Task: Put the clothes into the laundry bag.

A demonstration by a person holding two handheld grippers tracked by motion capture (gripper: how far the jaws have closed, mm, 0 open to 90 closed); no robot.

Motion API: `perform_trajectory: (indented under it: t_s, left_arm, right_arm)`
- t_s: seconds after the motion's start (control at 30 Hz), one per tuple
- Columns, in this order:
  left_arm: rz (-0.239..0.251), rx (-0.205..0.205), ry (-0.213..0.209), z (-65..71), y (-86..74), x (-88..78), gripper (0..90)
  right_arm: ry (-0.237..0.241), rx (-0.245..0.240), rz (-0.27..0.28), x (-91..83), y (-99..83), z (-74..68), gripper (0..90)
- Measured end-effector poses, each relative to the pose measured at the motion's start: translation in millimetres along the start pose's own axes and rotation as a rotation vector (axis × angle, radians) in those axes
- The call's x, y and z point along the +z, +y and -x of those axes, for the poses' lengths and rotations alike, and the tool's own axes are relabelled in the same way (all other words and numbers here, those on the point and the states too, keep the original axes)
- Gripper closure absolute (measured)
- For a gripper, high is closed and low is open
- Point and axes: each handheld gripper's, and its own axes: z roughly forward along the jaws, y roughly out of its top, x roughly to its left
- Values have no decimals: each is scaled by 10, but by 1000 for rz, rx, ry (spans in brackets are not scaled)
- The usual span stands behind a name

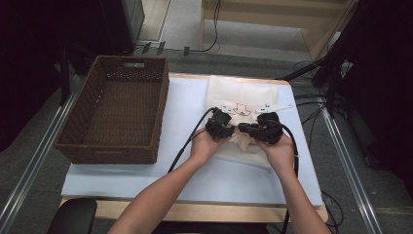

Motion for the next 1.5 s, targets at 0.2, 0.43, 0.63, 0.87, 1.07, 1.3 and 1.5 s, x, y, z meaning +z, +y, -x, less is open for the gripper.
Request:
perform_trajectory:
  t_s: [0.2,0.43,0.63,0.87,1.07,1.3,1.5]
  left_arm:
    - [-10,-11,-43,-5,0,-164,740]
    - [-1,13,-74,48,4,-405,611]
    - [22,36,-88,72,14,-647,544]
    - [73,68,-108,144,-5,-974,510]
    - [66,90,-145,263,-94,-1112,510]
    - [44,97,-184,366,-242,-1017,542]
    - [25,109,-229,457,-313,-815,663]
  right_arm:
    - [1,0,9,-19,-3,14,889]
    - [-5,1,16,-47,-1,18,889]
    - [-4,0,16,-50,-1,19,889]
    - [-6,1,14,-53,-1,12,889]
    - [-8,3,13,-51,2,2,889]
    - [-9,2,13,-53,3,-1,889]
    - [-8,1,12,-58,3,3,889]
